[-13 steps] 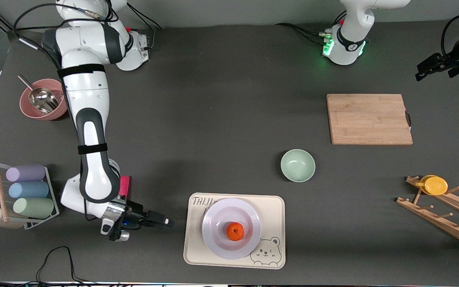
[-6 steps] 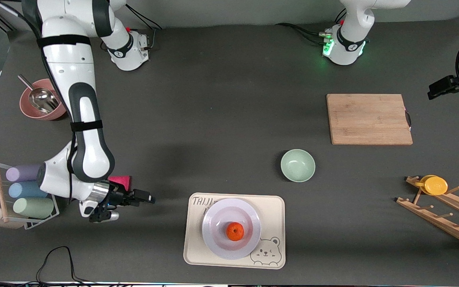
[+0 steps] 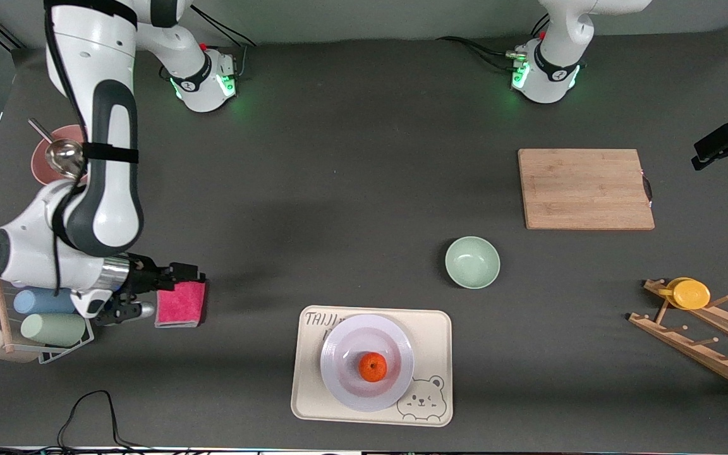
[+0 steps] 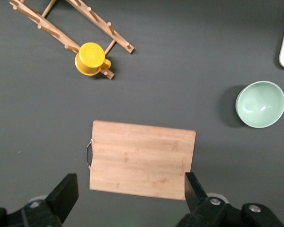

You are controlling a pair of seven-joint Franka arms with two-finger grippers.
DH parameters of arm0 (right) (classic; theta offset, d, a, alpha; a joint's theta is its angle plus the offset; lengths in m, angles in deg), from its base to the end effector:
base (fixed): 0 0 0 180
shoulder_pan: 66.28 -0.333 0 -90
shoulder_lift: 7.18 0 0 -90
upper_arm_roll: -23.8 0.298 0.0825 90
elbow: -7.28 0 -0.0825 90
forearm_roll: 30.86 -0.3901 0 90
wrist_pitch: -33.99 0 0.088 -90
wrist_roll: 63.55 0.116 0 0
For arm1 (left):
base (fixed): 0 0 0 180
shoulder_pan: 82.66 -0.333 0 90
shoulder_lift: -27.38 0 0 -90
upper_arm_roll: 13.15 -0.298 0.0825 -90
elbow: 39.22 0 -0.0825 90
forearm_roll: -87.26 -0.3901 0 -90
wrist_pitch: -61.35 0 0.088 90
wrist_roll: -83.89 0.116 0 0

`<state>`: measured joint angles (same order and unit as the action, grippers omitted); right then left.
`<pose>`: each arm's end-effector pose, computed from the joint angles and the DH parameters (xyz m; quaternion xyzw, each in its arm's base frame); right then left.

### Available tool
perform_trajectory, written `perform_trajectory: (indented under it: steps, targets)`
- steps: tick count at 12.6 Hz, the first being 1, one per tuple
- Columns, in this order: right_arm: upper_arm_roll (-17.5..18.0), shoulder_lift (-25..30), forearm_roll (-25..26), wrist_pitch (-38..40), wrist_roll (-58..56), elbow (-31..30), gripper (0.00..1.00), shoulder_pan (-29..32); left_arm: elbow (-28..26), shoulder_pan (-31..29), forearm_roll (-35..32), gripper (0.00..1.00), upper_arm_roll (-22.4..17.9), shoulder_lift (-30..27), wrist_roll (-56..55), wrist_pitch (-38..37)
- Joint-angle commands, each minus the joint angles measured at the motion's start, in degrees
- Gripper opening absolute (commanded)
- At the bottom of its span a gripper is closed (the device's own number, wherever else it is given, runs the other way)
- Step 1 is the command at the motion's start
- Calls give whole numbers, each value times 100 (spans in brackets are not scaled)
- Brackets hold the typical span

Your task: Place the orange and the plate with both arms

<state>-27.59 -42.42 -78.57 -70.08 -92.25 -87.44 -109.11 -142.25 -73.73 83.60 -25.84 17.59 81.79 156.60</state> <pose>0.6510 0.0362 0.3183 -0.9833 -0.0521 0.0324 0.1715 0.5158 0.0486 0.5858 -0.9987 -0.0474 -0.0154 0.0134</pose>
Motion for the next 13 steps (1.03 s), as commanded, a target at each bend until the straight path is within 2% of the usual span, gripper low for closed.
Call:
perform_trajectory:
  steps: [1,4,7,9,13]
  targets:
    - [-108,534,761,395,548,101,100,-42,-535,-23,58,100,-31,-499,87,284]
    - [-161,597,1324,965,873,890,100,-7,81,-14,58,100,-22,-130,193,-357]
    - [-240,624,1834,1240,883,1358,100,-42,196,47,49,100,-13,-102,193,-437]
    - [-301,659,2072,1267,883,1534,100,-86,205,56,58,100,4,-111,201,-569]
    - [-319,799,2151,1363,874,1570,100,-95,223,83,58,100,13,-94,201,-587]
